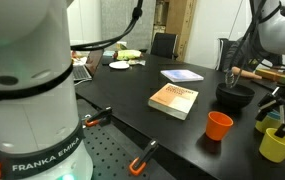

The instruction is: Stack up the plastic cups

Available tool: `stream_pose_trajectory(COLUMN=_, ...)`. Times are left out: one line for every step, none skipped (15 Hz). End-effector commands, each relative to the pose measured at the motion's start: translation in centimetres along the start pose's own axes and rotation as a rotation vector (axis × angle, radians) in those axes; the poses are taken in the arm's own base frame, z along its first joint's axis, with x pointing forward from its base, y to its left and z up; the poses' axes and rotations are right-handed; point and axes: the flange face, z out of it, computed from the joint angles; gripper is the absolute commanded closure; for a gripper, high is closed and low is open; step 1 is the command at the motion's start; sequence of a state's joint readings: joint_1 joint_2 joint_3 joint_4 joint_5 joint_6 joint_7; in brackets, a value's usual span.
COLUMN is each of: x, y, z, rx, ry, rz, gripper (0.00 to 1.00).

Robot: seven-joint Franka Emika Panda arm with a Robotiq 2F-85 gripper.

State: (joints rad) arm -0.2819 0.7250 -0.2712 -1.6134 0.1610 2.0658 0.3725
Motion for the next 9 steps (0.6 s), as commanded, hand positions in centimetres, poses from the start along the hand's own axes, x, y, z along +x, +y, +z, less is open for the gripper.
stream_pose_trajectory(x=1.6, y=-0.6, z=-1.0, rx=-0.025, ry=0.028, rz=-0.008, gripper=0.0)
stream_pose_trajectory(x=1.8, y=-0.8, z=-0.9, rx=-0.028, ry=0.031, rz=-0.012, gripper=0.0)
stream_pose_trajectory(x=2.1, y=-1.0, z=-0.7, rx=-0.028, ry=0.03, rz=-0.015, gripper=0.0)
stream_pose_trajectory(x=2.2, y=-1.2, z=-0.5, rx=-0.029, ry=0.028, rz=-0.018, gripper=0.0)
stream_pose_trajectory(x=2.3, y=-1.4, z=-0.2, rx=-0.033, ry=0.027, rz=-0.021, gripper=0.0)
stream_pose_trajectory(x=2.3, y=-1.6, z=0.0, rx=-0.032, ry=0.024, rz=-0.025, gripper=0.0)
stream_pose_trajectory(x=2.4, y=-1.7, z=0.3, rx=-0.035, ry=0.02, rz=-0.028, gripper=0.0)
stream_pose_trajectory(x=2.4, y=-1.8, z=0.6, rx=-0.038, ry=0.015, rz=-0.03, gripper=0.25)
stream_pose_trajectory(x=2.4, y=-1.9, z=0.7, rx=-0.039, ry=0.011, rz=-0.034, gripper=0.25)
